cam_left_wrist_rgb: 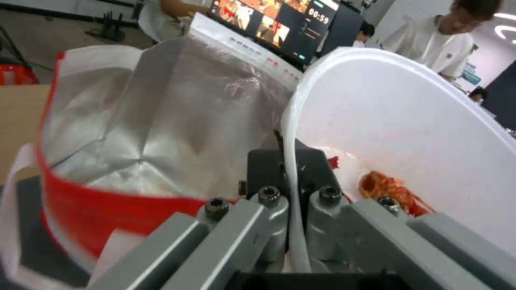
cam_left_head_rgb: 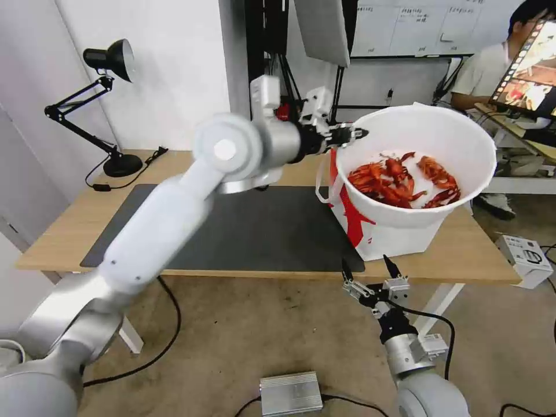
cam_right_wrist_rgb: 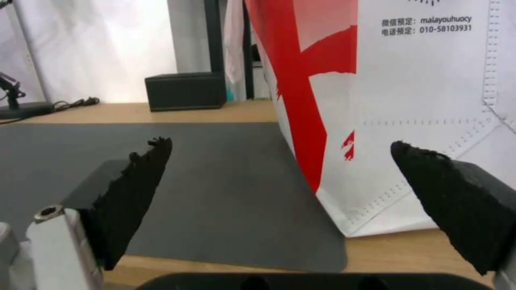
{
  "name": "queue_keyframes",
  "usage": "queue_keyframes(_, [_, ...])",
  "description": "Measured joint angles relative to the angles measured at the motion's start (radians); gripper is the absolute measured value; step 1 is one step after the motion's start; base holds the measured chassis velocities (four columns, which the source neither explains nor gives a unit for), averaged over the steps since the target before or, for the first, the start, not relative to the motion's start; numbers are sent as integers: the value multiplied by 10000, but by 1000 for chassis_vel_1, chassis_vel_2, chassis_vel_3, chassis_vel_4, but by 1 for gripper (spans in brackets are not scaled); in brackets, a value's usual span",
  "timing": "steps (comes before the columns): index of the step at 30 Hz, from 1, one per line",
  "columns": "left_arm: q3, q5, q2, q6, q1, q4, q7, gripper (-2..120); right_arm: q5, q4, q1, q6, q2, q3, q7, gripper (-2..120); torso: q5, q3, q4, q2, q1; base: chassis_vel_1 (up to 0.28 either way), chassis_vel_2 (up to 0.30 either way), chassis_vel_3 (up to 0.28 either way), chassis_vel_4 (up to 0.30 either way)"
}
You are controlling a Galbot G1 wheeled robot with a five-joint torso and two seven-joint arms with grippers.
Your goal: Pick up the trash from the table and place it into the takeout bag.
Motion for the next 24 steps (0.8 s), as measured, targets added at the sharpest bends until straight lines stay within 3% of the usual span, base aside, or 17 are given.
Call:
queue_keyframes(9, [507,141,-1020,-56,-1275,1392,-30,0,0,0,0,0,0,0,0,100,1,-1,-1,0,-1,0,0,0,0])
queue_keyframes(24, [663,791,-2788,-812,-1942,3565,-495,0,0,1,1,0,0,0,0,100,1,-1,0,0,-1,0,0,0,0])
